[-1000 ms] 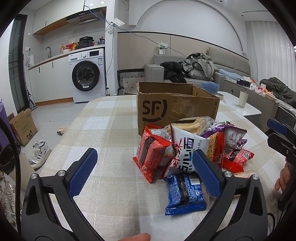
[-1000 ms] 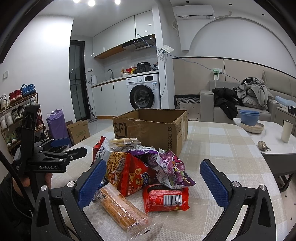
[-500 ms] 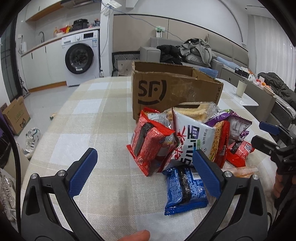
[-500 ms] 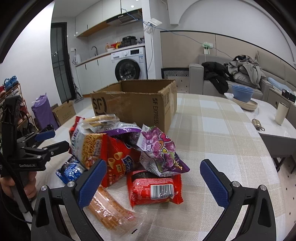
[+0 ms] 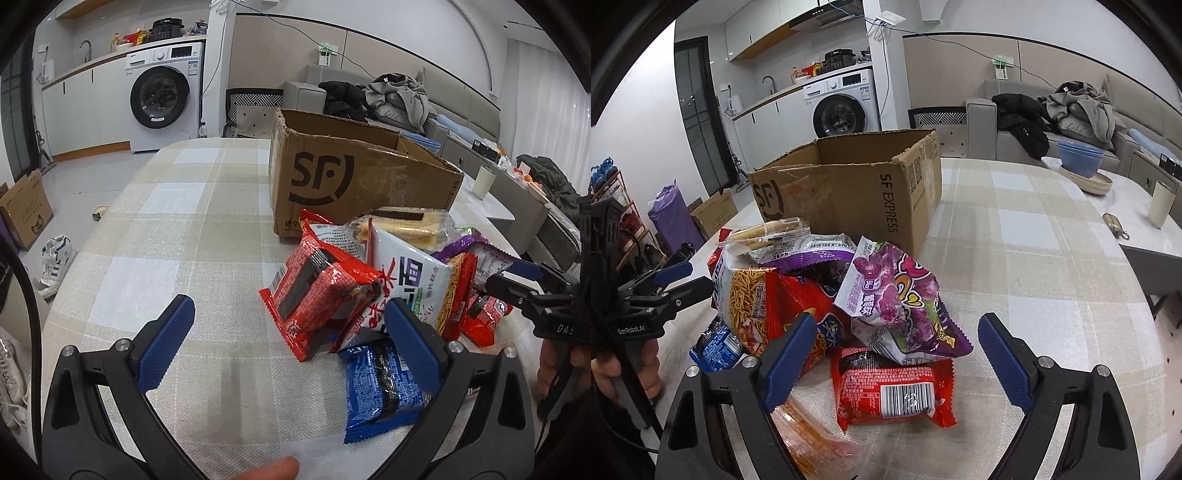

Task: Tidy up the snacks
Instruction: 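Grasp the purple bag with the right gripper while the left grasps the red packet, then lift both held packets and carry them over the open cardboard box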

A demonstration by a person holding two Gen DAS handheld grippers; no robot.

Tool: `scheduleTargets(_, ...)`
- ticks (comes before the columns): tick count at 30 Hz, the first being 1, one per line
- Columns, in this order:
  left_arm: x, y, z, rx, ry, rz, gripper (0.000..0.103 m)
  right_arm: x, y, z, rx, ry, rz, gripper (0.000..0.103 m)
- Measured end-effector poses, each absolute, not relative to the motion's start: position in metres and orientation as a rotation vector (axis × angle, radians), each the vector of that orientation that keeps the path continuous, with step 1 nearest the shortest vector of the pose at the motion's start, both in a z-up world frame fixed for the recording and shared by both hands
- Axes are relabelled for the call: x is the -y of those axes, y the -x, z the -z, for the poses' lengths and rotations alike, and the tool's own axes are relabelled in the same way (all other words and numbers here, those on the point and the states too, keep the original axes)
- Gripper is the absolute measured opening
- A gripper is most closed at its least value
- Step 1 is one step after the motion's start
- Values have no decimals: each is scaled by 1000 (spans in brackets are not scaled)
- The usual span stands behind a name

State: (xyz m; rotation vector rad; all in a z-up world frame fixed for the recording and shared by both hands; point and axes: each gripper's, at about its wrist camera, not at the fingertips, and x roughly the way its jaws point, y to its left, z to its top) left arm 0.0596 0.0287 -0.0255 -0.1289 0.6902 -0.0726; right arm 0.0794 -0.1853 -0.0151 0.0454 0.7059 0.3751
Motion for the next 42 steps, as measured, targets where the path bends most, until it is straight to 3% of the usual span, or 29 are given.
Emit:
scheduleTargets(7,-37,-65,25,-684,144,49,102,183,-95,18,-739,-57,-394,74)
scheduleTargets(15,-38,-79,29,-694,142,74,99,178,-106,27,-767,-62,-415,63)
scheduleTargets(18,-36,-80,28,-690,145,91,92,174,-107,29,-771,-65,-420,54)
scheduleTargets(23,-29,-89,36,-736,124,126,65,174,-106,31,-760,-70,-433,52)
scheduleTargets(29,-25,-94,41,-766,139,169,46,173,-101,28,-738,-67,-446,47)
scheduleTargets(32,-25,-94,43,-765,144,181,43,173,-97,26,-723,-68,-450,42)
scheduleTargets(33,-25,-95,44,-764,141,180,43,173,-96,25,-715,-67,-451,33)
scheduleTargets(34,-23,-94,43,-765,140,180,42,173,-94,23,-709,-63,-448,30)
scheduleTargets(42,-22,-94,44,-763,134,170,37,176,-90,18,-680,-69,-444,26)
